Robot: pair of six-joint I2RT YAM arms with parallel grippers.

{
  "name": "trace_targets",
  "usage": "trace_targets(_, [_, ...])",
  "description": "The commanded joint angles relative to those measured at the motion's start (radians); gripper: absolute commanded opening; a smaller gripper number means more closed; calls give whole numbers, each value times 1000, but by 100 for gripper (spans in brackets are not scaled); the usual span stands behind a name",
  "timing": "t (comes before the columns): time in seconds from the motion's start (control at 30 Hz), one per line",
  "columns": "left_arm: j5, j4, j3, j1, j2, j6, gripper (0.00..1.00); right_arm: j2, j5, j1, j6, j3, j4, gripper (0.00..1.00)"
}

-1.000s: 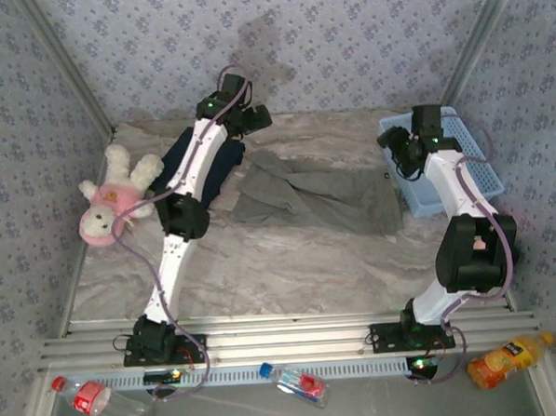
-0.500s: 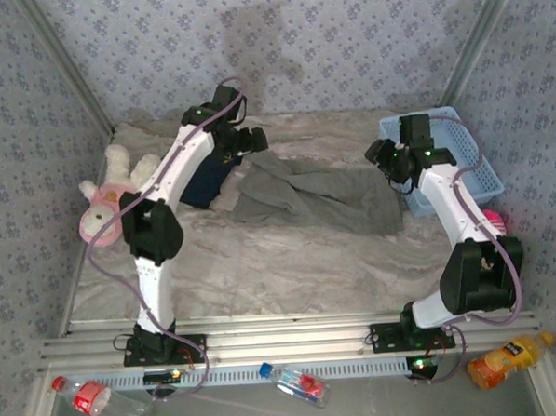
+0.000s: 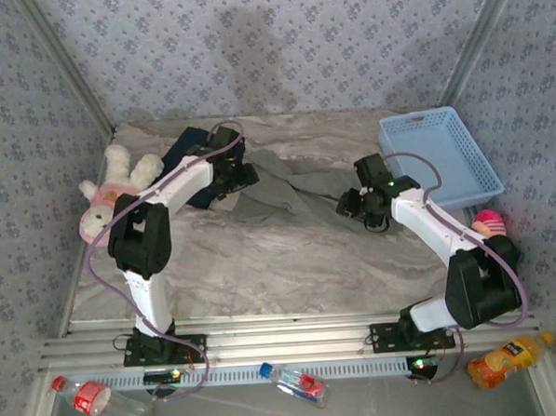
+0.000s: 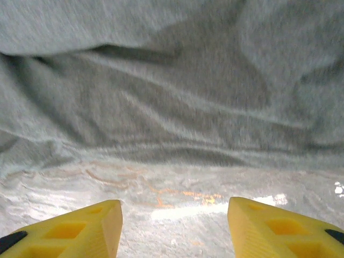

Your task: Fold and stack the mixed laundry pile

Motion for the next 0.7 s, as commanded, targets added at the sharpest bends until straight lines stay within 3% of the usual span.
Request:
trace_targets(0.0, [-20, 95, 20, 12, 67, -113, 74, -49, 39, 18, 23, -22, -60, 56])
trace_targets(0.3, [-42, 38, 95, 13, 205, -140, 64, -153, 82, 15, 24, -58, -138, 56])
trace_targets(0.43, [-52, 48, 82, 15, 188, -132, 33, -185, 91, 3, 18, -68, -151, 56])
trace_targets(0.53, [-68, 41, 86, 13, 164, -112, 16, -184, 89, -3, 16, -70, -150, 56])
trace_targets(0.6, [-78, 30, 84, 11, 141, -95, 6, -175, 87, -2, 17, -73, -141, 56])
trace_targets(0.67, [-84, 16, 78, 9, 113, -80, 4, -164, 81, -3, 21, -77, -126, 56])
